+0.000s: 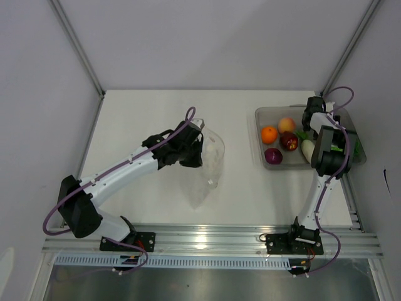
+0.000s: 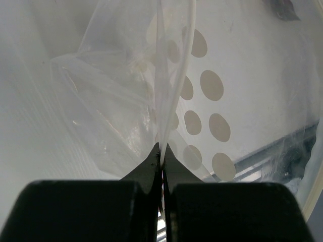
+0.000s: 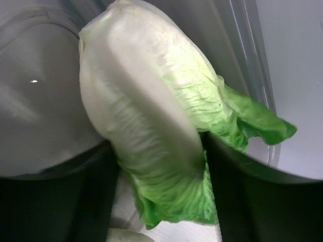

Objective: Place the food in the zip-top bag and seal the zipper
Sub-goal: Pick up the fake vegetable from the bin.

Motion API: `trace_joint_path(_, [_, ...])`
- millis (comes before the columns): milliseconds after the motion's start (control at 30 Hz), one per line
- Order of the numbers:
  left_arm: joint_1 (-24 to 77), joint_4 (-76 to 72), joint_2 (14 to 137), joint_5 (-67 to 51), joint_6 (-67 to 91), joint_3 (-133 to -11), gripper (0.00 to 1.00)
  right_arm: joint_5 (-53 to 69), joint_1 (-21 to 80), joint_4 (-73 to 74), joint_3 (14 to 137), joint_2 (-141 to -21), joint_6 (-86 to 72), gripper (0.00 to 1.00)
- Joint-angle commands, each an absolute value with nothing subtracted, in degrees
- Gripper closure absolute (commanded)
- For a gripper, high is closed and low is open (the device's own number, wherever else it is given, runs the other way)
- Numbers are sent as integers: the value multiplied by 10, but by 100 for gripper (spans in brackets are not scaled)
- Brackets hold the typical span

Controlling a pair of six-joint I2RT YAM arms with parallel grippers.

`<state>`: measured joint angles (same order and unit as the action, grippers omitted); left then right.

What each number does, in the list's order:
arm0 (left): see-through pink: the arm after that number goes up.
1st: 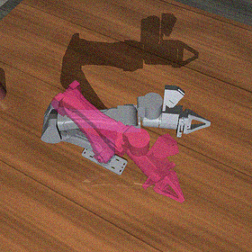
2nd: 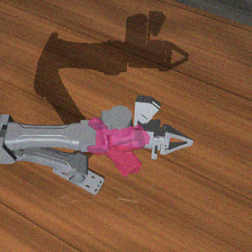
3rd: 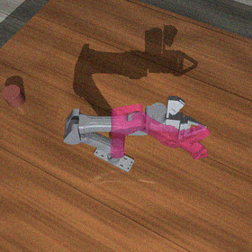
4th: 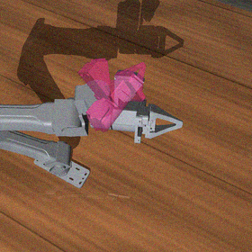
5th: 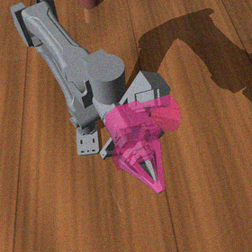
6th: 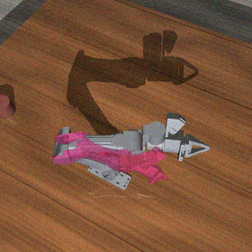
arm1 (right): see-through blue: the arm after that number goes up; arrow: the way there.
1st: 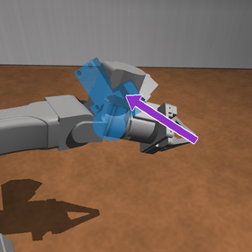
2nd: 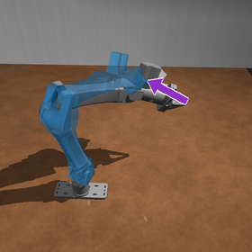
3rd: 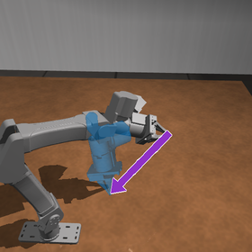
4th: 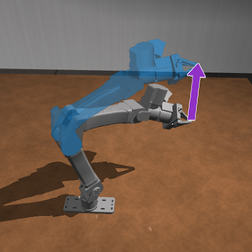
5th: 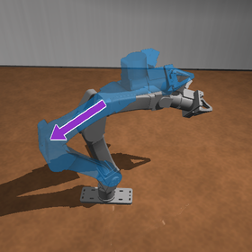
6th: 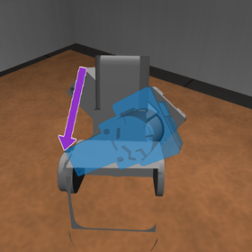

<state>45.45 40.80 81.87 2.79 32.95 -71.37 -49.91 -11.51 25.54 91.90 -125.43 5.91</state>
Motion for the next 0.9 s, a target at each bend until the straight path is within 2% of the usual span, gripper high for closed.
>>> trace_joint_path(0, [452,400,814,31,320,-729,99,-505,-118,265,941,-1247,24,42])
trace_joint_path(67, [452,400,812,32,320,-728,100,-502,-114,273,946,-1238,19,48])
trace_joint_path(100, [451,400,812,33,320,-729,99,-501,-113,276,947,-1237,19,55])
trace_joint_path(167, [450,401,810,33,318,-729,99,-498,-111,287,955,-1230,18,64])
trace_joint_path(200, [449,400,809,33,318,-728,99,-496,-110,293,959,-1229,11,72])
trace_joint_path(267, [446,401,808,31,317,-729,99,-490,-110,302,963,-1219,9,79])
trace_joint_path(300, [445,400,806,30,316,-728,99,-491,-110,307,965,-1216,4,86])
trace_joint_path(433, [442,401,802,32,310,-729,99,-490,-106,330,975,-1190,-6,99])
trace_joint_path(667, [440,406,801,21,302,-736,99,-467,-64,396,1002,-1119,-27,100])
trace_joint_path(867, [437,413,823,-1,286,-755,99,-365,-14,479,1041,-1045,-75,100])
